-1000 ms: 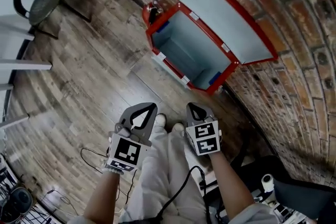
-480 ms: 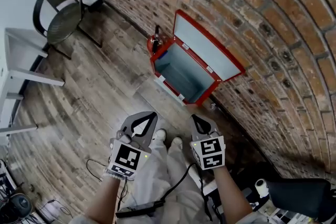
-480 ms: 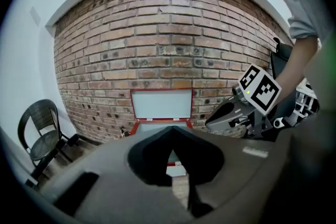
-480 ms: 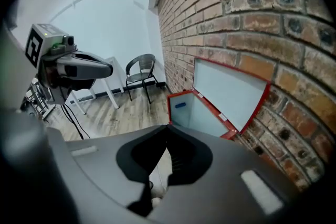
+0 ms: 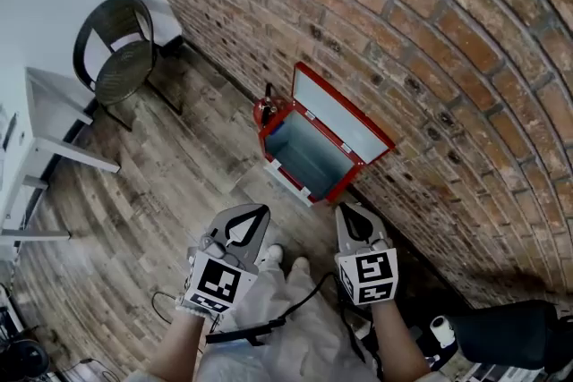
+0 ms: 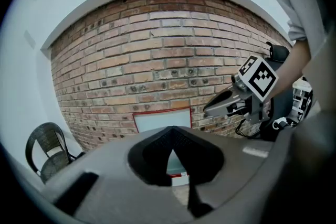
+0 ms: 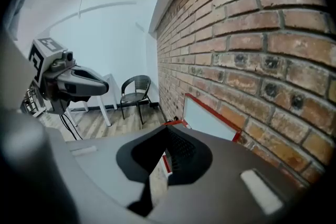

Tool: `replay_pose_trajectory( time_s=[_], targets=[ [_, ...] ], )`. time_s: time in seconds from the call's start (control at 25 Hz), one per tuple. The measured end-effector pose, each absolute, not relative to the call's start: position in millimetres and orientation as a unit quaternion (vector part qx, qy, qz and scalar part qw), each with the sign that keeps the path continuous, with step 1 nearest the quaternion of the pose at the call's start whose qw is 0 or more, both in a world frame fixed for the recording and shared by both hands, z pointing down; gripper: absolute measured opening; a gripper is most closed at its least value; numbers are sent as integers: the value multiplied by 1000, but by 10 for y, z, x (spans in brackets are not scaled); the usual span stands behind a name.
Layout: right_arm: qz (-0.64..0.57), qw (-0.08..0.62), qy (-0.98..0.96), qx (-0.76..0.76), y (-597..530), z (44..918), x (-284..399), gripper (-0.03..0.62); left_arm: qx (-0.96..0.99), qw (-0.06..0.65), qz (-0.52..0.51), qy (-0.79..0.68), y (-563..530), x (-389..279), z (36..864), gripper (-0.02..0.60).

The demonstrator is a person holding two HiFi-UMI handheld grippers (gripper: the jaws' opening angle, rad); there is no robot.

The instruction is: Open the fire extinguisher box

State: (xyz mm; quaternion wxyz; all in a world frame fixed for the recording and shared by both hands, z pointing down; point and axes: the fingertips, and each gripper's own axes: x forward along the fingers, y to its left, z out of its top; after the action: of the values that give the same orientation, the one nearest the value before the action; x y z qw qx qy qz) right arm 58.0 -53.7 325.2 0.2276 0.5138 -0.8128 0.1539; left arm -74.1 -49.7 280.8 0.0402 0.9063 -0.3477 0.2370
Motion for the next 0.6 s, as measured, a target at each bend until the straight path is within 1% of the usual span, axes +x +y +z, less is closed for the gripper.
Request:
replay_pose_trajectory(
  time_s=[0.28, 0.6],
  targets=[
    [120, 202, -810, 537, -544, 2677, 777, 11, 905, 12, 217, -365, -602, -785, 2309, 0],
    [85, 166, -810, 557, -518, 2107, 811, 11, 906, -12, 184, -380, -639, -837, 1814, 0]
  ],
)
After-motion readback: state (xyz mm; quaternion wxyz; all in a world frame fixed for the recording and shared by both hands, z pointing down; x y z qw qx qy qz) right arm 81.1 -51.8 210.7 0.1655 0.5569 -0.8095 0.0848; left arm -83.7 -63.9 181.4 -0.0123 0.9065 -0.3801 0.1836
